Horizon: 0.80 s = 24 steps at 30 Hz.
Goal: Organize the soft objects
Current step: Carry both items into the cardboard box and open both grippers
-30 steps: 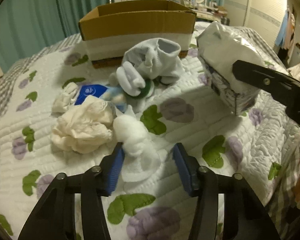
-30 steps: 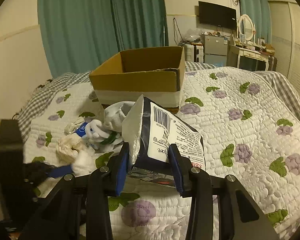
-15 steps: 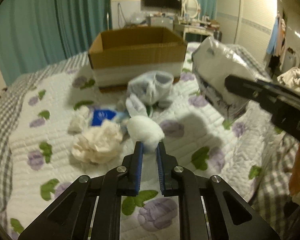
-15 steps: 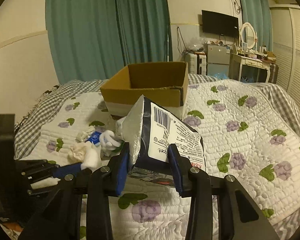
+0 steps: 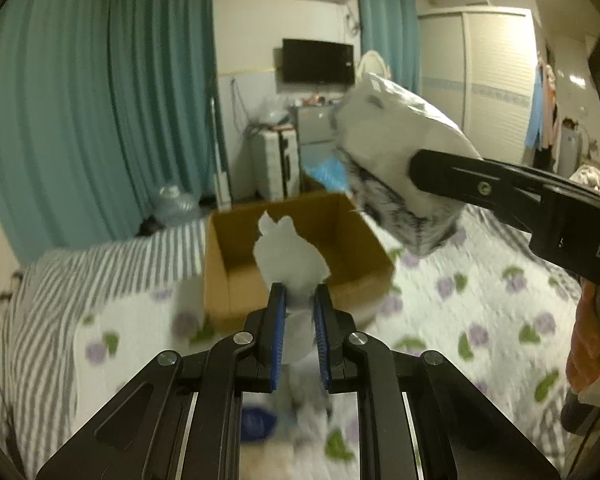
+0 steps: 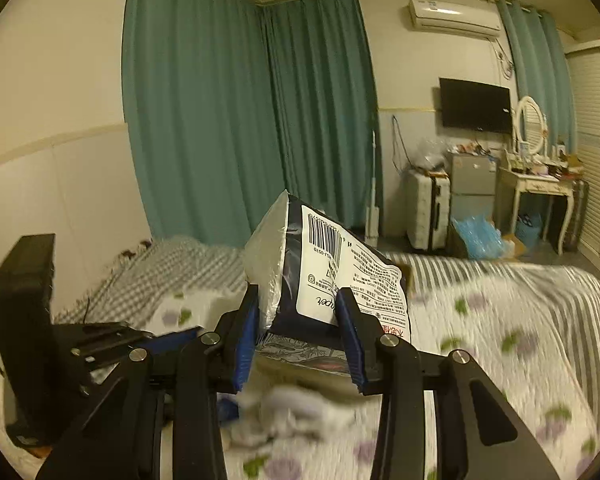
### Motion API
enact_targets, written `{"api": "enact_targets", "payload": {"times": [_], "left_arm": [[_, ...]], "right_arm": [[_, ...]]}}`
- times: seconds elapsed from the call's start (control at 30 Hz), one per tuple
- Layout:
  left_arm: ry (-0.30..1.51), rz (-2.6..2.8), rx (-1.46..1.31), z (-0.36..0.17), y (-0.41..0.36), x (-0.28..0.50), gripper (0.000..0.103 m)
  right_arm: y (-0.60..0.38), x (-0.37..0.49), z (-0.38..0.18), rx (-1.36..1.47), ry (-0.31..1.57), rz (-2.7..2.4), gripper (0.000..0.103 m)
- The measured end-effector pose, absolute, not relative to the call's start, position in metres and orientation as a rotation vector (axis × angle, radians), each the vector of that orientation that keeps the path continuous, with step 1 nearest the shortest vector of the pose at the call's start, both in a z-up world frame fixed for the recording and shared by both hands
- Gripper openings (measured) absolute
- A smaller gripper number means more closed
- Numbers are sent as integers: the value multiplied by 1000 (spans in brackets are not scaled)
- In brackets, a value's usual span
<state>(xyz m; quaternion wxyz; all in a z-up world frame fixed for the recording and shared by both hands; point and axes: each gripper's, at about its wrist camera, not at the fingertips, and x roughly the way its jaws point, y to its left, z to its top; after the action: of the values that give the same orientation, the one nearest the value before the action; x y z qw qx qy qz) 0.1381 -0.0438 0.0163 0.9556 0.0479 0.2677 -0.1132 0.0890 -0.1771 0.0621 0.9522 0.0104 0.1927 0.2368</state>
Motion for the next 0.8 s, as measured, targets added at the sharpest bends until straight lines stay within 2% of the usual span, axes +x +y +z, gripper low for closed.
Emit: {"api": "enact_targets", "payload": {"times": [0.13,0.37,0.43,0.47,0.5,0.53,0.57,0.6,0.63,0.8], "left_arm": [[571,-254,77,12,-42,186,16],[635,-236,151,-29,-50,245,18],[656,-254,131,-39,-48,256,30],[677,-252,118,-46,-46,264,52],[686,-241,109,-50,-44,267,65],[675,-217,103,-53,-41,268,67],[666,-197,105,-55,-39,269,67],[668,-193,111,-57,-39,270,67],[672,-183,120,-58,-37,269,67],[648,-157,96,-42,-30,260,68]], "right_arm": [[-166,139,65,54,418,518,38],[-161,214,21,137,536,499,38],[-160,229,7,146,567,491,39],[-164,233,1,149,577,484,42],[-164,238,-4,151,590,470,44],[-166,241,-8,150,597,461,45],[-168,244,-11,150,593,448,56],[-169,244,-12,148,585,433,76],[-172,242,-12,156,570,421,83],[-184,232,4,174,540,386,85]]}}
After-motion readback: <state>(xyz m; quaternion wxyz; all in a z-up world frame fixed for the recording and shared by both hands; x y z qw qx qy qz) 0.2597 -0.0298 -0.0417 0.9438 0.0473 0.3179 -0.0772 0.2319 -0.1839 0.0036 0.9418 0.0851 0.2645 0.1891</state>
